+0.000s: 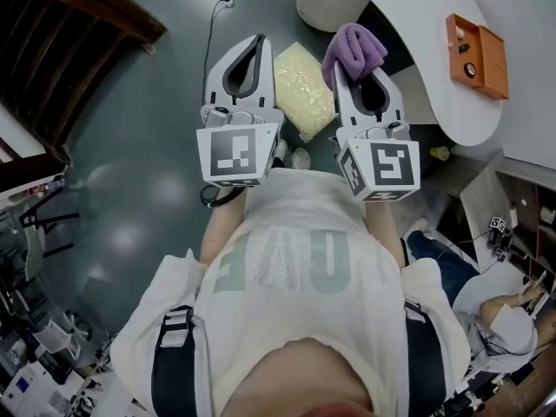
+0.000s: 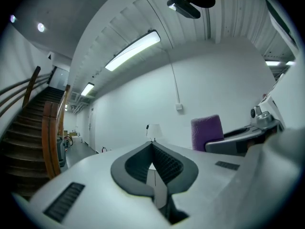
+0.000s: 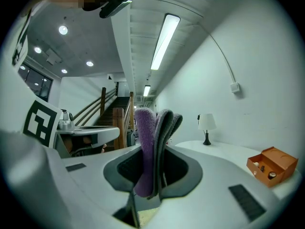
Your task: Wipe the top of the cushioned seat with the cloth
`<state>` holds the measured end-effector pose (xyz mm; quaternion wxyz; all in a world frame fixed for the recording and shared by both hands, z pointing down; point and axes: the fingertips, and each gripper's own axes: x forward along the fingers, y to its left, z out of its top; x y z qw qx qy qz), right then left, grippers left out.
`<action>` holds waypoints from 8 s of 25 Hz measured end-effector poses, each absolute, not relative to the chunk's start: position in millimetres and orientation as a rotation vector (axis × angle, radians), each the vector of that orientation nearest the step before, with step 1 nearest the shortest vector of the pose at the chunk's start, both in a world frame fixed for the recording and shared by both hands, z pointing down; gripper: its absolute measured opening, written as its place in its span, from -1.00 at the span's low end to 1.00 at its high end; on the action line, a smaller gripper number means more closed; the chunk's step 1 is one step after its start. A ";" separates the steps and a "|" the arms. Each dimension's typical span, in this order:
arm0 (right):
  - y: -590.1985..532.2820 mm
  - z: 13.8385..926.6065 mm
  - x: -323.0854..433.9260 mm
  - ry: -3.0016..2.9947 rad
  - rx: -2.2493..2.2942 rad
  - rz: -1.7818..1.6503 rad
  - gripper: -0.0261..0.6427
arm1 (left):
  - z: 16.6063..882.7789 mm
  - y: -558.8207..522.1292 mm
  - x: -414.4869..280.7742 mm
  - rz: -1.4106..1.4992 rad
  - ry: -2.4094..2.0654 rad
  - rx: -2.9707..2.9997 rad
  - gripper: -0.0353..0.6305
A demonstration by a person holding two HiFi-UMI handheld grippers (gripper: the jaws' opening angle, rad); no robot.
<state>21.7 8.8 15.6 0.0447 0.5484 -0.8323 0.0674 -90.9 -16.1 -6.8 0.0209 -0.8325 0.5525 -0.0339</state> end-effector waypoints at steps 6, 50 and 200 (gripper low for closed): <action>-4.8 9.1 25.9 -2.508 1.758 0.160 -0.64 | -13.0 -35.0 -81.6 -0.121 1.618 -2.599 -0.92; -18.4 472.0 32.4 -2.103 1.667 0.873 -0.64 | 426.4 -71.9 -66.0 -0.677 1.588 -2.914 -0.92; -127.5 625.2 -25.6 -1.747 1.700 1.942 -0.66 | 472.6 -77.5 -120.3 -1.069 1.640 -2.910 -0.92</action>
